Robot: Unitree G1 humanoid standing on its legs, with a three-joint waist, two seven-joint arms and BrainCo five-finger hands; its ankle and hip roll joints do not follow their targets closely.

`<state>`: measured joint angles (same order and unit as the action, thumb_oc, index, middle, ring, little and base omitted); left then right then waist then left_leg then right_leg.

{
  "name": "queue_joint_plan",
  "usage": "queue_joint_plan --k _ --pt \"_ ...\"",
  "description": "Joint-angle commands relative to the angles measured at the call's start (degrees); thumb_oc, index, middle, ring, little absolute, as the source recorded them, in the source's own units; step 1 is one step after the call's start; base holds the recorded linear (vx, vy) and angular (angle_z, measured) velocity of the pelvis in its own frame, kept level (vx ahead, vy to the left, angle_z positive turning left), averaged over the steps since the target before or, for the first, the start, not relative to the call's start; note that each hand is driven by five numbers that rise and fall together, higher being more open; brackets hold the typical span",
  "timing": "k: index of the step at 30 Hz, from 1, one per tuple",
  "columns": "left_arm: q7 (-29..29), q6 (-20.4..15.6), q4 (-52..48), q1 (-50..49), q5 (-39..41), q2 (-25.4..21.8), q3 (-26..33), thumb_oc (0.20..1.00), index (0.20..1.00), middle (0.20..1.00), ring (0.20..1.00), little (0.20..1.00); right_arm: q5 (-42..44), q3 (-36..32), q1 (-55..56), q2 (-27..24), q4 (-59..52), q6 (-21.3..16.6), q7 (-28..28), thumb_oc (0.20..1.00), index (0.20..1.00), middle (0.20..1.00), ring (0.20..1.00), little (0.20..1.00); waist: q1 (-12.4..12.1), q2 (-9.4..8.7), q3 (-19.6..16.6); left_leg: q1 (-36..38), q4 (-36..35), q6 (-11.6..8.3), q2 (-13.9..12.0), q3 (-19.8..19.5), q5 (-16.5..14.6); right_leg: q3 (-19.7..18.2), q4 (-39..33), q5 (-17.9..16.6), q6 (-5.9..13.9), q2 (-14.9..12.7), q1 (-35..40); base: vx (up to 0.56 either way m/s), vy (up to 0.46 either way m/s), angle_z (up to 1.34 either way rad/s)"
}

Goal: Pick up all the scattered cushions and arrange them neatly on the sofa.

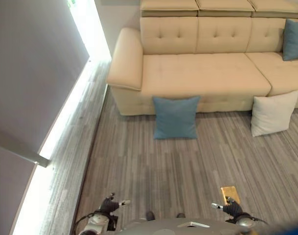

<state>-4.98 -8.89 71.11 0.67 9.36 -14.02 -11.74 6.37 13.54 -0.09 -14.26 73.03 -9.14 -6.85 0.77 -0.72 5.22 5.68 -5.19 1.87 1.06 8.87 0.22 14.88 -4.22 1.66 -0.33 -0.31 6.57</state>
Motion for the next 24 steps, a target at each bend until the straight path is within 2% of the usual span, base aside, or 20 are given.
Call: queue_joint_plan --k 1,10,17,18,21,22,24 --pt "0.0 -0.1 2.9 3.8 -2.1 1.0 0.4 1.0 1.0 1.0 1.0 1.0 -1.4 1.2 -3.1 -1.1 1.6 -0.1 -0.3 1.0 1.0 1.0 1.0 1.0 0.4 -1.17 0.1 0.8 0.2 -4.91 -2.1 2.5 -0.3 -0.9 -0.8 -4.9 7.87 -6.7 0.1 0.0 0.0 0.0" --pt "0.8 0.7 3.7 4.0 -3.0 1.8 -0.4 1.0 1.0 1.0 1.0 1.0 -2.5 1.8 -3.1 -0.6 2.5 0.9 0.0 1.0 1.0 1.0 1.0 1.0 0.6 -1.11 0.1 1.6 0.2 -4.67 -2.3 3.5 -0.7 -2.2 -0.8 -5.0 8.03 -6.5 0.0 0.02 0.001 -0.09" --pt "1.2 0.9 4.0 3.5 -3.4 2.0 -0.5 1.0 1.0 1.0 1.0 1.0 -3.3 2.4 -3.6 -0.6 2.4 1.4 0.4 1.0 1.0 1.0 1.0 1.0 0.2 -1.03 0.9 2.3 0.2 -3.51 -1.6 4.2 -1.5 -3.7 -0.4 -5.6 8.42 -7.0 -0.3 0.02 0.045 -0.09" --pt "1.4 1.0 4.0 3.2 -2.6 1.9 -0.4 1.0 1.0 1.0 1.0 1.0 -3.5 2.7 -4.0 -0.5 2.2 1.6 0.6 1.0 1.0 1.0 1.0 1.0 -0.4 -0.93 1.5 2.2 0.2 -2.54 -1.1 4.0 -1.7 -4.7 3.4 -5.3 8.78 -7.8 -2.3 -0.01 0.11 -0.21" --pt "1.2 1.0 3.7 3.5 -2.3 1.8 -0.4 1.0 1.0 1.0 1.0 1.0 -3.0 2.6 -4.6 -0.4 1.8 1.7 0.8 1.0 1.0 1.0 1.0 1.0 -1.0 -0.73 2.5 1.9 0.2 -1.67 -0.6 3.7 -1.8 -5.2 9.0 -4.8 9.31 -8.4 -5.4 -0.02 0.095 -0.21" --pt "1.1 1.0 3.4 3.6 -1.9 1.4 -0.4 1.0 1.0 1.0 1.0 1.0 -1.5 2.3 -5.1 -0.2 1.1 1.7 1.3 1.0 1.0 1.0 1.0 1.0 -0.9 -0.71 3.8 1.9 0.4 -0.89 -0.3 3.0 -1.8 -5.9 14.8 -5.9 10.0 -8.9 -8.7 -0.03 0.1 -0.29" --pt "1.0 0.9 3.4 3.8 -1.7 1.3 -0.4 1.0 1.0 1.0 1.0 1.0 -0.9 2.2 -5.6 -0.2 0.6 1.6 1.3 1.0 1.0 1.0 1.0 1.0 -0.9 -0.69 4.6 1.8 0.6 -0.57 -0.2 3.0 -1.9 -6.3 17.6 -6.7 10.51 -9.2 -10.3 -0.02 0.075 -0.2"
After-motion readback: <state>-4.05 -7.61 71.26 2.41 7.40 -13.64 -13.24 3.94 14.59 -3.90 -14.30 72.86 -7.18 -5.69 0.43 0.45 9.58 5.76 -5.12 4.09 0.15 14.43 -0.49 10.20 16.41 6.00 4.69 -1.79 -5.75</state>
